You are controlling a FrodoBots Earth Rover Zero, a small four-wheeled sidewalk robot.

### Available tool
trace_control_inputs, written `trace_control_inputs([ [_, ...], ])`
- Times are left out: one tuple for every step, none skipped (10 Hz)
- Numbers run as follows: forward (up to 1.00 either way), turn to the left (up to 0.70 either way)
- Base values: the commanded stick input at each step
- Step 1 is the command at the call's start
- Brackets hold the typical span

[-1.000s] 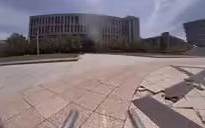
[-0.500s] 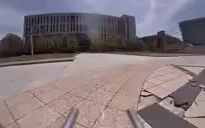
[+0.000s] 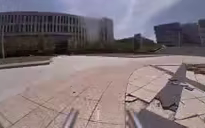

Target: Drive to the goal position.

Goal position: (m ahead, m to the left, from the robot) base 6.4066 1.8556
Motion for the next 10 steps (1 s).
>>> trace_control_inputs([
  [0.50, 0.00],
  [0.50, 0.00],
  [0.50, 0.00],
  [0.50, 0.00],
  [0.50, 0.00],
  [0.50, 0.00],
  [0.50, 0.00],
  [0.50, 0.00],
  [0.50, 0.00],
  [0.50, 0.00],
])
